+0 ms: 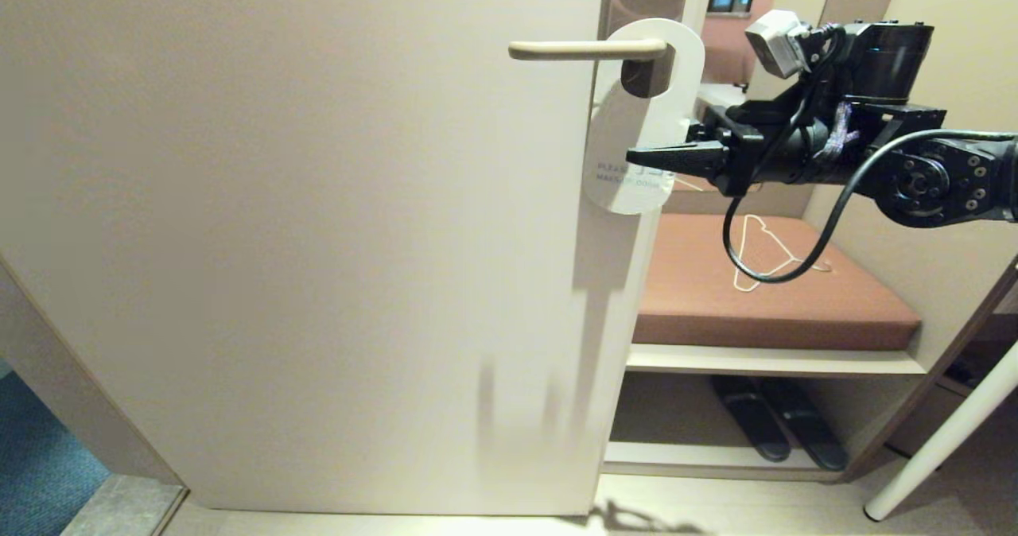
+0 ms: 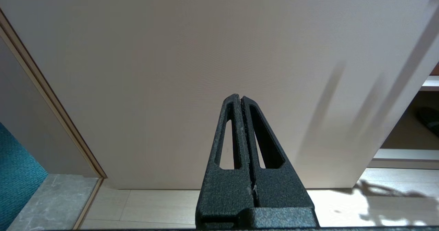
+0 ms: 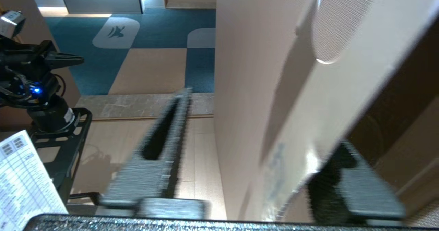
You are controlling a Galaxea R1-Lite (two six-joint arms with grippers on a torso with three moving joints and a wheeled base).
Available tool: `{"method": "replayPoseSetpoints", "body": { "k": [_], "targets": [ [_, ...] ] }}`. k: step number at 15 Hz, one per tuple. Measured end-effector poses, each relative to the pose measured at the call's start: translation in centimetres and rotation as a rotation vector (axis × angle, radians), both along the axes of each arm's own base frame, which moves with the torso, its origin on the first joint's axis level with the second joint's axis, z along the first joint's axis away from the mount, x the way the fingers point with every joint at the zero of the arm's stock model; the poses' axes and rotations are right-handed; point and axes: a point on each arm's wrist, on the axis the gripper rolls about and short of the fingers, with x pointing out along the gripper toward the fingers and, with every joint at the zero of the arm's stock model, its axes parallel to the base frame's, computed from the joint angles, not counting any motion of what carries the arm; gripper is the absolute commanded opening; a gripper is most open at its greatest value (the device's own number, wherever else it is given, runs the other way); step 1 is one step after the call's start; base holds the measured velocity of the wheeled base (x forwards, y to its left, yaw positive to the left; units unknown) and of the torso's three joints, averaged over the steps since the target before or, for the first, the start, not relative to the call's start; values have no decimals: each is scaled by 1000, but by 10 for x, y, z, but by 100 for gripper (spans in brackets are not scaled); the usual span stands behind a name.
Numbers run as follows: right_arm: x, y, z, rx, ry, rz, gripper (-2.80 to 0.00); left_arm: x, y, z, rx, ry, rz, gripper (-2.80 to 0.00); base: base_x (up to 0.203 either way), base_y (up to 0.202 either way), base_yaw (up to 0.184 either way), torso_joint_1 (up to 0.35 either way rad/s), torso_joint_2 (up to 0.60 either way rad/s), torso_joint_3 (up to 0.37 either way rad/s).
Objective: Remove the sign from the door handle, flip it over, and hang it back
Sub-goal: Take down the sign
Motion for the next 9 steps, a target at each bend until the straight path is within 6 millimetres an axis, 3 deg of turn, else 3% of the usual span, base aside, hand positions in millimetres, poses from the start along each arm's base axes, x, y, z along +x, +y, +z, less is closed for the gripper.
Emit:
{"method": "replayPoseSetpoints", "body": {
  "k": [9],
  "targets": [
    [5, -6, -2, -17, -42, -127, -280, 0, 0, 0, -1, -1, 0, -280, 0, 0, 0, 0, 0, 0]
  ]
}}
